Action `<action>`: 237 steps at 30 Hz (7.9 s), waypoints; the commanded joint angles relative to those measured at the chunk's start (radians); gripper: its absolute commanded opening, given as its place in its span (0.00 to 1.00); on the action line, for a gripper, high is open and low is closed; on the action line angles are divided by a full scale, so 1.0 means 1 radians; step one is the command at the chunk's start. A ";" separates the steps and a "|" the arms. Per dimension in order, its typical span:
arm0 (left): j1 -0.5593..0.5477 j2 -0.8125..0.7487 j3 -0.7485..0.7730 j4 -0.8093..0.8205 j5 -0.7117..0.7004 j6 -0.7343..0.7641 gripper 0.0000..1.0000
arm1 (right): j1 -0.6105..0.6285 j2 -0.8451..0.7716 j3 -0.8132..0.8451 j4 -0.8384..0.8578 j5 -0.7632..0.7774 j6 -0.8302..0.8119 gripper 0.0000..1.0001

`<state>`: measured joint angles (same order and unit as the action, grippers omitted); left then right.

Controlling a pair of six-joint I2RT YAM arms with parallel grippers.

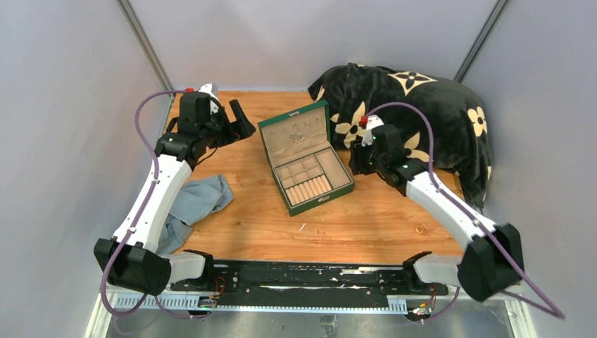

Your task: Organize the mixed jewelry

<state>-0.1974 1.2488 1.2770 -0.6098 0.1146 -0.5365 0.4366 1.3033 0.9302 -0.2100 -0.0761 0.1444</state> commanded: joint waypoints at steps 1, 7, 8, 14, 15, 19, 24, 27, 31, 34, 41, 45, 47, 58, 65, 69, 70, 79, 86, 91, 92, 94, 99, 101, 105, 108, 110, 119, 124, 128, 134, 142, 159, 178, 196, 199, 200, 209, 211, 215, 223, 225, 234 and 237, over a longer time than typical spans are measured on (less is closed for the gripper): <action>-0.012 -0.028 0.082 -0.011 -0.018 0.072 0.95 | -0.015 -0.170 0.009 -0.168 0.209 0.022 0.53; -0.243 -0.004 0.189 -0.054 -0.197 0.214 0.96 | -0.087 -0.397 -0.092 -0.290 0.362 0.119 0.62; -0.293 0.002 0.194 -0.052 -0.217 0.227 0.97 | -0.109 -0.425 -0.105 -0.332 0.375 0.157 0.62; -0.540 0.051 0.154 -0.051 -0.288 0.293 0.98 | -0.219 -0.529 -0.207 -0.459 0.258 0.280 0.63; -0.554 0.059 0.142 -0.052 -0.282 0.290 0.98 | -0.220 -0.527 -0.217 -0.459 0.208 0.280 0.63; -0.560 0.068 0.095 -0.045 -0.300 0.265 0.99 | -0.171 -0.486 -0.231 -0.465 0.015 0.297 0.66; -0.530 0.058 0.083 -0.065 -0.390 0.244 1.00 | 0.264 -0.394 -0.214 -0.460 0.257 0.380 0.70; -0.440 0.043 0.063 -0.082 -0.337 0.183 1.00 | 0.428 -0.245 -0.164 -0.426 0.297 0.423 0.70; -0.339 -0.017 0.010 -0.079 -0.299 0.128 1.00 | 0.579 0.004 -0.046 -0.406 0.354 0.430 0.66; -0.307 -0.056 -0.010 -0.087 -0.317 0.119 1.00 | 0.639 0.115 -0.014 -0.345 0.348 0.417 0.56; -0.301 -0.069 -0.017 -0.123 -0.306 0.128 1.00 | 0.657 0.235 0.004 -0.265 0.351 0.382 0.44; -0.301 -0.076 -0.024 -0.123 -0.299 0.130 1.00 | 0.656 0.273 0.004 -0.240 0.334 0.382 0.41; -0.301 -0.072 -0.024 -0.124 -0.291 0.134 1.00 | 0.657 0.285 0.004 -0.233 0.327 0.385 0.41; -0.301 -0.038 -0.018 -0.116 -0.257 0.138 1.00 | 0.657 0.293 -0.015 -0.232 0.339 0.413 0.29; -0.301 -0.039 -0.027 -0.112 -0.252 0.136 1.00 | 0.656 0.296 -0.038 -0.226 0.318 0.417 0.26; -0.301 -0.039 -0.027 -0.119 -0.242 0.133 1.00 | 0.656 0.308 -0.035 -0.225 0.305 0.415 0.25; -0.301 -0.041 -0.028 -0.118 -0.242 0.132 1.00 | 0.656 0.307 -0.036 -0.224 0.304 0.415 0.25; -0.301 -0.040 -0.029 -0.114 -0.238 0.135 1.00 | 0.657 0.315 -0.043 -0.219 0.285 0.420 0.21; -0.301 -0.031 -0.030 -0.111 -0.230 0.138 1.00 | 0.656 0.329 -0.041 -0.216 0.269 0.418 0.18; -0.301 -0.017 -0.021 -0.110 -0.222 0.138 1.00 | 0.656 0.327 -0.043 -0.214 0.270 0.421 0.13; -0.301 -0.015 -0.019 -0.108 -0.222 0.138 1.00 | 0.656 0.327 -0.045 -0.214 0.269 0.422 0.13; -0.301 -0.015 -0.019 -0.102 -0.222 0.135 1.00 | 0.656 0.327 -0.047 -0.215 0.270 0.421 0.06; -0.301 -0.026 -0.041 -0.081 -0.243 0.124 1.00 | 0.657 0.276 -0.053 -0.242 0.321 0.427 0.00; -0.301 -0.038 -0.056 -0.059 -0.249 0.128 1.00 | 0.657 0.239 -0.049 -0.261 0.346 0.422 0.00; -0.301 -0.082 -0.102 -0.001 -0.268 0.168 1.00 | 0.654 0.163 -0.029 -0.312 0.396 0.403 0.00; -0.301 -0.108 -0.123 0.049 -0.242 0.174 1.00 | 0.641 0.094 -0.006 -0.351 0.435 0.386 0.00; -0.301 -0.095 -0.099 0.036 -0.182 0.152 1.00 | 0.623 0.048 0.013 -0.375 0.467 0.371 0.00; -0.301 0.002 -0.093 0.140 0.333 0.055 0.88 | 0.516 -0.107 0.059 -0.340 0.477 0.306 0.00; -0.301 0.050 -0.129 0.186 0.498 0.027 0.84 | 0.489 -0.120 0.054 -0.323 0.450 0.338 0.00; -0.303 0.084 -0.171 0.233 0.597 -0.002 0.82 | 0.455 -0.141 0.061 -0.295 0.406 0.365 0.00; -0.318 0.111 -0.264 0.402 0.717 -0.119 0.78 | 0.425 -0.165 0.076 -0.232 0.348 0.365 0.00; -0.341 0.158 -0.311 0.587 0.738 -0.233 0.68 | 0.424 -0.177 0.080 -0.169 0.276 0.352 0.00; -0.365 0.222 -0.328 0.605 0.775 -0.213 0.51 | 0.424 -0.173 0.099 -0.141 0.245 0.363 0.00; -0.368 0.266 -0.325 0.691 0.819 -0.264 0.29 | 0.424 -0.168 0.108 -0.135 0.240 0.361 0.00; -0.367 0.255 -0.312 0.696 0.831 -0.262 0.00 | 0.418 -0.196 0.111 -0.143 0.227 0.352 0.18; -0.362 0.246 -0.301 0.711 0.854 -0.267 0.00 | 0.389 -0.220 0.120 -0.153 0.166 0.348 0.30; -0.358 0.243 -0.296 0.714 0.864 -0.267 0.00 | 0.371 -0.234 0.119 -0.149 0.125 0.349 0.34; -0.333 0.198 -0.228 0.737 0.992 -0.268 0.00 | 0.078 -0.335 0.046 0.068 -0.432 0.504 0.66; -0.332 0.189 -0.200 0.739 1.033 -0.267 0.00 | 0.031 -0.346 0.022 0.135 -0.532 0.552 0.71; -0.332 0.161 -0.142 0.739 1.060 -0.276 0.00 | 0.001 -0.344 0.016 0.215 -0.679 0.593 0.75; -0.327 0.164 -0.116 0.851 1.023 -0.410 0.00 | 0.001 -0.382 -0.078 0.422 -0.664 0.713 0.73; -0.327 0.162 -0.117 0.855 1.020 -0.413 0.00 | 0.000 -0.387 -0.110 0.488 -0.655 0.758 0.71; -0.326 0.163 -0.130 0.879 0.999 -0.436 0.00 | 0.002 -0.349 -0.143 0.617 -0.687 0.857 0.53; -0.324 0.162 -0.132 0.881 0.998 -0.437 0.00 | 0.002 -0.349 -0.143 0.618 -0.684 0.859 0.40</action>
<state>-0.5285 1.4181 1.1469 0.2386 1.1137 -0.9585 0.4469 0.9615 0.7967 0.3443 -0.7368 0.9794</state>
